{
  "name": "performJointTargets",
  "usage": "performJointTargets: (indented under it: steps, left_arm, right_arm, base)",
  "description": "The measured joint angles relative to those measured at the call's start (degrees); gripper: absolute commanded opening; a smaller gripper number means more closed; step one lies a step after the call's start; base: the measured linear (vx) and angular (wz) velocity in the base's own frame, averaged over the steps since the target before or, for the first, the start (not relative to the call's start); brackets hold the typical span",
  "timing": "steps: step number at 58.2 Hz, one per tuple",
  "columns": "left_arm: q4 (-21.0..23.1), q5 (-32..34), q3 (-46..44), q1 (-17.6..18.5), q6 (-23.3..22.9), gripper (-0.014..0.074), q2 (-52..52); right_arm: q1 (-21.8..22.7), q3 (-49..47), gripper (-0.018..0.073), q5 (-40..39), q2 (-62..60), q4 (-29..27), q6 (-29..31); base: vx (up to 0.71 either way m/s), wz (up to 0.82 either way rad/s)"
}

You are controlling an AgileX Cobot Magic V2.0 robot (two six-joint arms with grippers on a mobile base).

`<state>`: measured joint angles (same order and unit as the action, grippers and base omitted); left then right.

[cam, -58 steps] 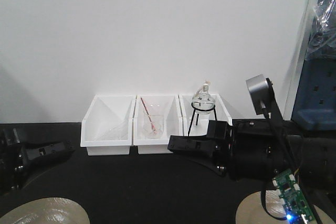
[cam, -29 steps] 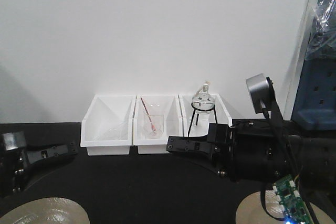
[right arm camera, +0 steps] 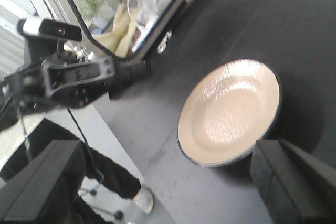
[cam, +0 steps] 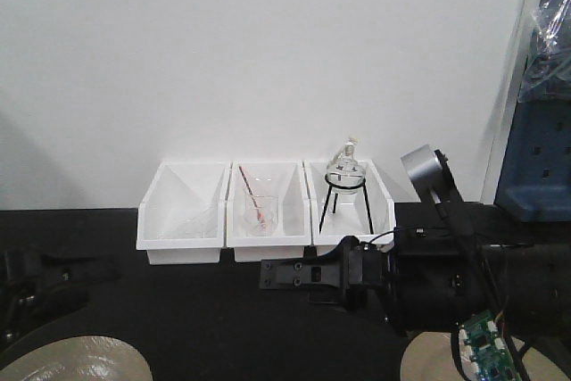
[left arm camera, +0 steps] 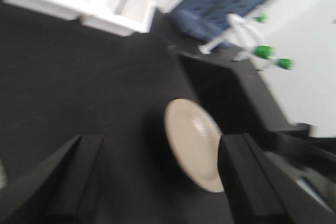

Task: Arrange circular plates on left workspace
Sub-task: 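Reach the left gripper to the rim of the nearer tan plate, then close the left gripper on the plate rim and lift it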

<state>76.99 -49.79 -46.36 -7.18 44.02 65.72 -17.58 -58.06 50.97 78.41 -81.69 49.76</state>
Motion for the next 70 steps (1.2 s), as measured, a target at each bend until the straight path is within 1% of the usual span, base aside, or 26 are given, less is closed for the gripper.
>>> performJointTargets:
  steps: [2,5,11,15,18,25,38,46,53,63,70]
  left_arm:
    - [-3.2,-0.6,0.0,-1.7,-1.5,0.0574,0.0]
    - [-9.3,-2.7,0.0,-5.7,-3.6,0.057,0.0]
    - [-19.2,-5.5,0.0,-12.5,-6.0,0.0556,0.4]
    - [-23.5,-5.6,0.0,-15.7,-7.8,0.0552,1.2]
    - [-25.3,-5.4,0.0,-17.6,-8.6,0.0551,2.1]
    - [-26.1,-4.6,0.0,-20.5,-9.2,0.0551,4.6]
    - [-26.1,-1.8,-0.1,-24.2,-8.9,0.0551,10.0]
    - [-26.1,-1.0,-0.2,-25.8,-5.7,0.0551,15.6]
    - [-25.5,-0.8,-0.2,-26.1,-2.8,0.0551,21.2]
    - [-21.4,-0.6,-0.5,-26.1,2.4,0.0533,29.4]
    - [-17.5,-1.1,-0.6,-26.1,5.9,0.0475,33.7]
  right_arm:
    - [0.0,0.0,0.0687,0.1,0.0,0.9,-0.5]
    - [0.0,0.0,0.0678,0.1,0.0,2.3,-1.1]
    - [0.0,0.0,0.0669,0.4,0.0,4.7,-1.5]
    - [0.0,0.0,0.0666,0.5,0.0,5.9,-1.6]
    - [0.0,0.0,0.0665,0.5,0.0,6.5,-1.6]
    - [0.0,0.0,0.0659,0.6,0.0,8.1,-1.6]
    - [0.0,0.0,0.0645,1.0,0.0,9.4,-1.6]
    - [0.0,0.0,0.0636,1.3,0.0,9.5,-1.6]
    - [0.0,0.0,0.063,1.6,0.0,9.8,-1.6]
    - [0.0,0.0,0.0623,1.9,0.0,10.5,-1.6]
    - [0.0,0.0,0.0609,1.9,0.0,10.6,-1.6]
  base:
    - [0.0,0.0]
    - [0.0,0.0]
    - [0.0,0.0]
    - [0.0,0.0]
    - [0.0,0.0]
    - [0.0,0.0]
    - [0.0,0.0]
    - [0.0,0.0]
    - [0.0,0.0]
    - [0.0,0.0]
    - [0.0,0.0]
